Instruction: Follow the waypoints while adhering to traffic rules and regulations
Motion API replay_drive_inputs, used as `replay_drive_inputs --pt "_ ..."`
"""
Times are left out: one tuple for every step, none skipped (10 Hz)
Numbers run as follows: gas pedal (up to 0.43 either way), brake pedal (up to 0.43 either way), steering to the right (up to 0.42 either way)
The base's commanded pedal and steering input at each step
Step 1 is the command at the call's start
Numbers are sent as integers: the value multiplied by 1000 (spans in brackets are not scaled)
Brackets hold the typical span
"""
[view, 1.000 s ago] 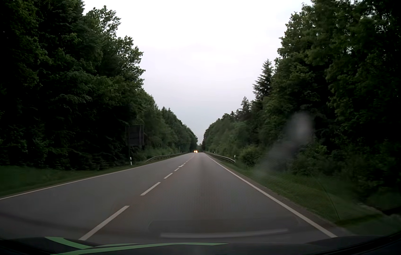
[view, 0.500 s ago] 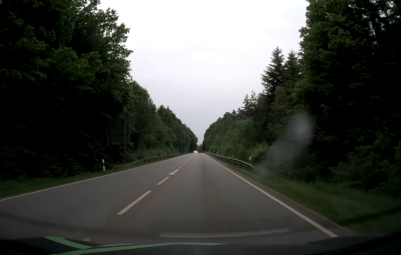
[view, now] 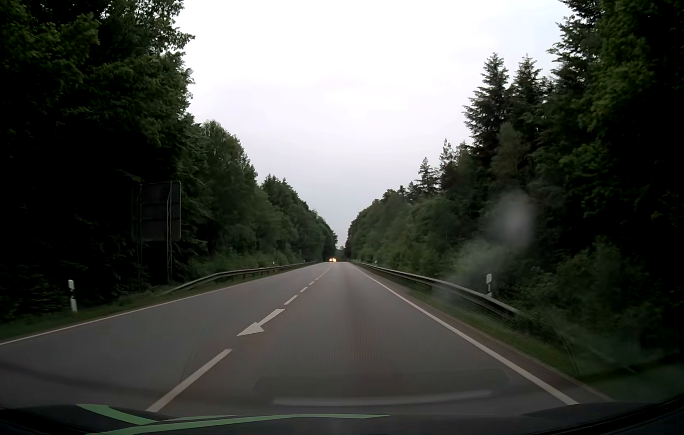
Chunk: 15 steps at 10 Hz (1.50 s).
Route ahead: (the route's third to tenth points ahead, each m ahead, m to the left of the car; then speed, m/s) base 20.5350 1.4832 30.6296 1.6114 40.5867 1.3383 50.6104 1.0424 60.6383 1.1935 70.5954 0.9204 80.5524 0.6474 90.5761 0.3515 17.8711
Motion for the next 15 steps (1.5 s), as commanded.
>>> replay_drive_inputs --pt "98 0 -2" --pt "98 0 -2" --pt "98 0 -2" --pt "98 0 -2" --pt "98 0 -2" --pt "98 0 -2" --pt "98 0 -2" --pt "98 0 -2" --pt "98 0 -1" --pt "98 0 -1" --pt "98 0 -1" --pt "98 0 -1" --pt "98 0 -1" --pt "98 0 -2" --pt "98 0 -1"
